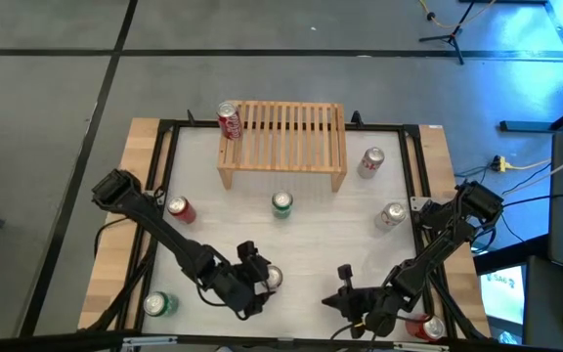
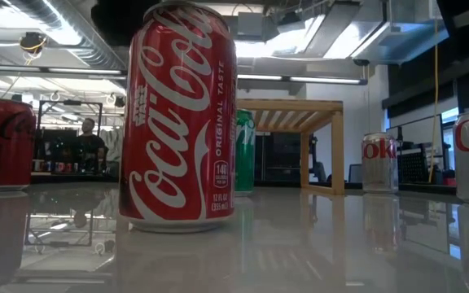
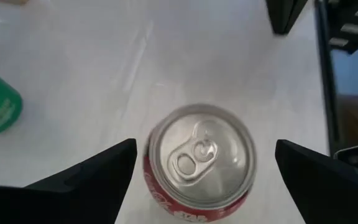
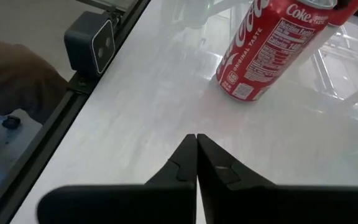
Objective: Place canned beverage on shelf
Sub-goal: Put the red white soda can on the shelf aligned with the other red white soda can
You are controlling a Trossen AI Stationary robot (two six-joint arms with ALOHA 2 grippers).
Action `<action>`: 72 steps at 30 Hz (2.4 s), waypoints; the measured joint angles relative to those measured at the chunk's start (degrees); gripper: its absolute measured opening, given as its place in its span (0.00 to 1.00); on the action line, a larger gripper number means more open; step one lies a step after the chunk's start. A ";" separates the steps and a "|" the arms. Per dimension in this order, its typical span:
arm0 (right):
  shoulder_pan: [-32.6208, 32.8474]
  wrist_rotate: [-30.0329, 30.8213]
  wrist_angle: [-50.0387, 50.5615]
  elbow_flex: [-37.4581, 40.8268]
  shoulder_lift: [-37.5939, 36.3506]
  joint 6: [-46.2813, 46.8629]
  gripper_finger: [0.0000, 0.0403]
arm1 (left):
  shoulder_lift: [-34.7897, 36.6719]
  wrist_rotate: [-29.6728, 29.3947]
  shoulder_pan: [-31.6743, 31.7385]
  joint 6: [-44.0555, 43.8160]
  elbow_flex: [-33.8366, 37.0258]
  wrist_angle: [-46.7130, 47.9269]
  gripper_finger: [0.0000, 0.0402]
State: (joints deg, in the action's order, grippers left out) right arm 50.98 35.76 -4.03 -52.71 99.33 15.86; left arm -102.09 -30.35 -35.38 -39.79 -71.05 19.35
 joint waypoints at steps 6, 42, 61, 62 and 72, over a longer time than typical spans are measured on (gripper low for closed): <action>-0.10 1.24 0.87 0.00 0.00 -2.60 0.00 | -2.27 -1.69 0.54 0.78 0.00 -0.19 0.93; -6.02 2.68 1.22 -0.04 -3.45 -7.21 0.00 | 22.40 -4.81 14.09 18.05 -21.68 42.96 0.67; -16.71 0.21 0.68 -0.04 -3.48 -12.30 0.00 | 32.79 23.36 53.87 49.33 -9.96 37.45 0.67; -17.16 0.18 0.68 -0.04 -3.48 -12.70 0.00 | 32.79 24.18 55.05 50.16 -9.14 37.06 0.67; -19.65 -1.52 0.71 -0.04 -3.48 -13.31 0.00 | 32.72 28.49 60.66 55.05 -6.91 34.50 0.67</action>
State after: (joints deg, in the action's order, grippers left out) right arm 31.33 34.24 -3.32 -52.75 95.85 2.55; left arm -69.36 -1.85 25.29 15.26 -77.95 53.85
